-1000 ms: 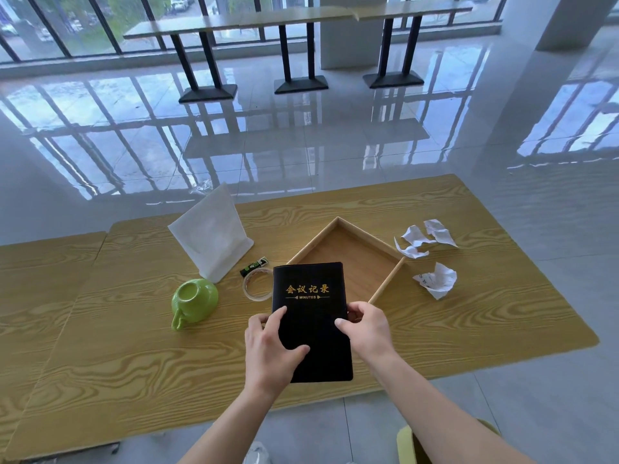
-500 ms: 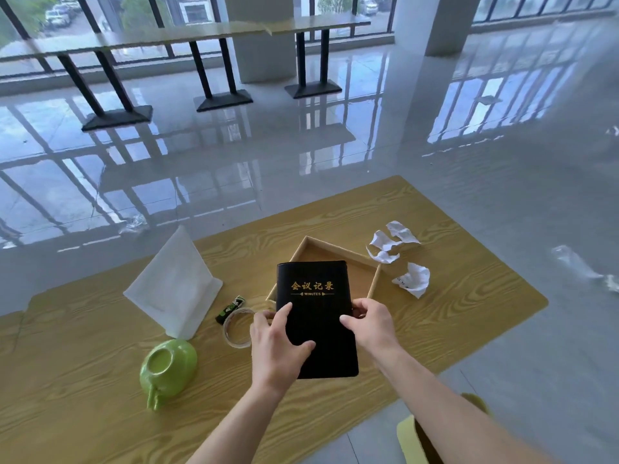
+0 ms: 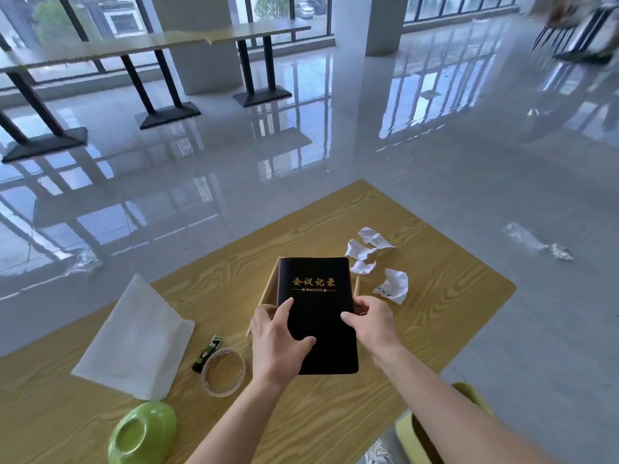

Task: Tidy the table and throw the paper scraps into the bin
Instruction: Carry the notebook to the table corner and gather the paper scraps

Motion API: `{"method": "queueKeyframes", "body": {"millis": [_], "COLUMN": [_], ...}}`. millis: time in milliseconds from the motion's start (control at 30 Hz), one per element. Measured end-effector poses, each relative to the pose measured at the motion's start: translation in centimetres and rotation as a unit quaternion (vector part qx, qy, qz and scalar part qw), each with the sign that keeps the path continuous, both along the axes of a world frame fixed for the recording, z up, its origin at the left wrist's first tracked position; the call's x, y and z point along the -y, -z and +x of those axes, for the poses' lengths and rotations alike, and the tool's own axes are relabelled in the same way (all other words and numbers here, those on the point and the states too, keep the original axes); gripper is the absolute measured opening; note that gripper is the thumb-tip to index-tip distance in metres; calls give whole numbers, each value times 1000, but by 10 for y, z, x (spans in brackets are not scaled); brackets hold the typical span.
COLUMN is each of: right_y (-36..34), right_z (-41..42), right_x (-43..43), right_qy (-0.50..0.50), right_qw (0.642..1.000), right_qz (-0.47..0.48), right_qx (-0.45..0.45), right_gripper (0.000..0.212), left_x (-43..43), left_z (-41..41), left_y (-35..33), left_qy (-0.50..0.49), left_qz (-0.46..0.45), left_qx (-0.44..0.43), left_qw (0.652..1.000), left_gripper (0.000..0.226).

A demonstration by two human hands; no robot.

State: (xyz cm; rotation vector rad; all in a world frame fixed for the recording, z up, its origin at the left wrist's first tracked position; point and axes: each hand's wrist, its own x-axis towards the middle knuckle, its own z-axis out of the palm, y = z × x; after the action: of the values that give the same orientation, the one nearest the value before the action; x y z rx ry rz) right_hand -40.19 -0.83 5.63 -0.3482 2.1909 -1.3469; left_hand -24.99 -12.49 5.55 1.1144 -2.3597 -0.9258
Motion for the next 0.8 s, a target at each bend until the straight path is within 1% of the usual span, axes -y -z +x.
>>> {"method": "queueKeyframes", "body": {"millis": [167,400,600,800], "right_y": [2,4,4,12], "right_z": [-53,-145,-223,-308], "right_x": [0,-3,-29,-63], "right_qy": [-1,-28,-5,18], "right_qw": [1000,999,1000,999], "right_qz": [-17,-12,-13,42], "right_qx": [17,28,19,8], "right_gripper": [15,15,16,15], "left_x": [-1,-17,-40,-77], "left_z": [-54,-139,-223,-309], "left_y": [-1,2,-2,7], "left_qy": [1,-26,-11,24], "left_qz": [-10,-4,-1,33], "left_qx": [4,20,22,52], "left_qw": [1000,999,1000,998], "left_gripper": [85,83,83,86]}}
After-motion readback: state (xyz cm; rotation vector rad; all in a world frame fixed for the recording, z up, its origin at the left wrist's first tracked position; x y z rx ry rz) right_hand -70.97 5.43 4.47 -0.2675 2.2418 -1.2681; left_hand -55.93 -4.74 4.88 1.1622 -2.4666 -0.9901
